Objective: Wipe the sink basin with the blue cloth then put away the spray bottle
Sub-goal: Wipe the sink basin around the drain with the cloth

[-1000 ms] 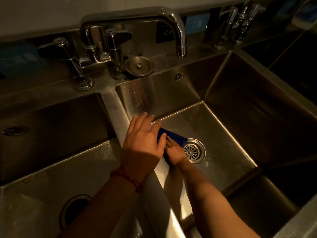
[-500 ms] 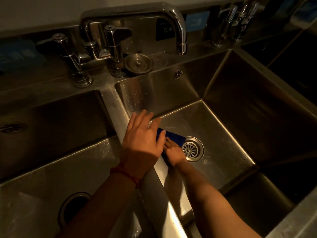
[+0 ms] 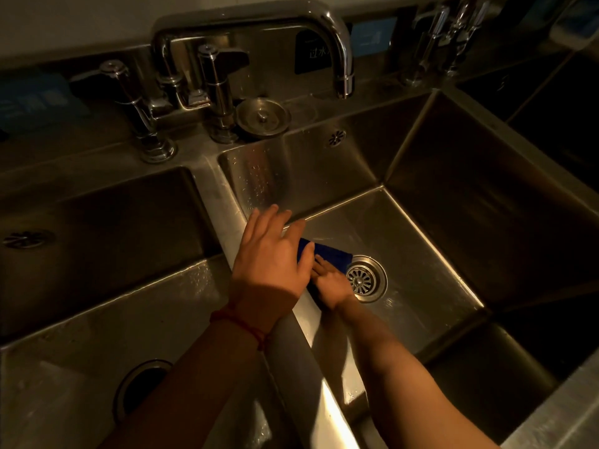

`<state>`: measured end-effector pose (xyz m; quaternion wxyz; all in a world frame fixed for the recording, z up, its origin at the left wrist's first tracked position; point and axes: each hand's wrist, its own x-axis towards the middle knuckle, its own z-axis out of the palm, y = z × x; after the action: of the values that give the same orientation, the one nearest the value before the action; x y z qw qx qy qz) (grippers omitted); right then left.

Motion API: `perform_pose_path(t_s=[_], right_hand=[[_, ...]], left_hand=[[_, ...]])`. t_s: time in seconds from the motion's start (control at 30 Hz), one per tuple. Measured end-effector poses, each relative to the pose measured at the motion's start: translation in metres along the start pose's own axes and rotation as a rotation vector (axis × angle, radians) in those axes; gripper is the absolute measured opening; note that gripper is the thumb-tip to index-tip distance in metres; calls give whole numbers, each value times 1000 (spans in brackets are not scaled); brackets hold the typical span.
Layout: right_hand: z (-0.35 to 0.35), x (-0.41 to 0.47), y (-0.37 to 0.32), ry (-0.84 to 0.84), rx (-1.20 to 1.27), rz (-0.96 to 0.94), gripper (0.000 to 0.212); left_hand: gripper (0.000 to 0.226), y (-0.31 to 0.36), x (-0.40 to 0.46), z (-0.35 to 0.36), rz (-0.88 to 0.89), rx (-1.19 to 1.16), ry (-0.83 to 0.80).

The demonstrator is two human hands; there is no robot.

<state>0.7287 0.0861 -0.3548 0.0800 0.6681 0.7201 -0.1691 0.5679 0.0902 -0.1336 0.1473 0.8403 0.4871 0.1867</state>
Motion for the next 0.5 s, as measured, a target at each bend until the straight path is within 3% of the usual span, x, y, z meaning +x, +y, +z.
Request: perform_pose_path(t_s=[0.5], right_hand=[[7,-12,-3,30,0,-44,62]], left_hand=[[41,1,0,0,21,9,7]])
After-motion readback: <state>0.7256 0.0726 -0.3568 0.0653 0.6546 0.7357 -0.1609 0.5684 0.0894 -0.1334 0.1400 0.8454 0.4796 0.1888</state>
